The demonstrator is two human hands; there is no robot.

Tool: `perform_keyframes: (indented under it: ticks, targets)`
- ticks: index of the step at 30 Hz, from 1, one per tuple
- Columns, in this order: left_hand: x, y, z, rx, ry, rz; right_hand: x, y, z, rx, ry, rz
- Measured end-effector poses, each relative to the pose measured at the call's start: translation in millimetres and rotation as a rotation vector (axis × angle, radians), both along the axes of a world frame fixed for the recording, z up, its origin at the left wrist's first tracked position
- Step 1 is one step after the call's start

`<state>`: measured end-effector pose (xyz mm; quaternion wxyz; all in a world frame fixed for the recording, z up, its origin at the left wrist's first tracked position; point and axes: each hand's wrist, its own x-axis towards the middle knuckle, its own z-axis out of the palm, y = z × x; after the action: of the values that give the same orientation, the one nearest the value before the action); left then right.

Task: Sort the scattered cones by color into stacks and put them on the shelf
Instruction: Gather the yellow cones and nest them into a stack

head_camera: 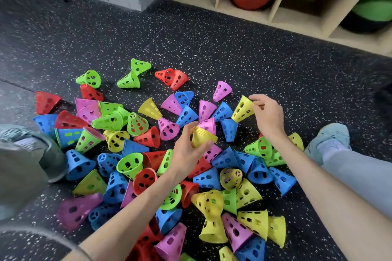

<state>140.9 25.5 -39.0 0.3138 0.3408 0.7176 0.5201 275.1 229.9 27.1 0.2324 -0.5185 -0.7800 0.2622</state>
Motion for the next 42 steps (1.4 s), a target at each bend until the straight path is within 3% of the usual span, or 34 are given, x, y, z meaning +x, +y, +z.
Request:
perform_keyframes:
  ticks: [9,17,30,42]
  targets:
    - [0.0,-12.5,23.3,0.043,0.009,0.001,-31.6,-45.3,32.6,-0.004,0.142,0.221]
    - [-5.1,-32.4,27.6,0.061,0.025,0.096,-49.0,-96.9,23.8,-0.145,0.174,0.337]
    - [-9.6,-31.1,24.4,0.122,0.045,0.083,-40.2,-112.4,12.4,-0.236,0.096,0.396]
    - [-8.6,-33.5,17.7,0.122,0.07,0.01,-33.1,-115.0,10.5,-0.34,0.145,0.427]
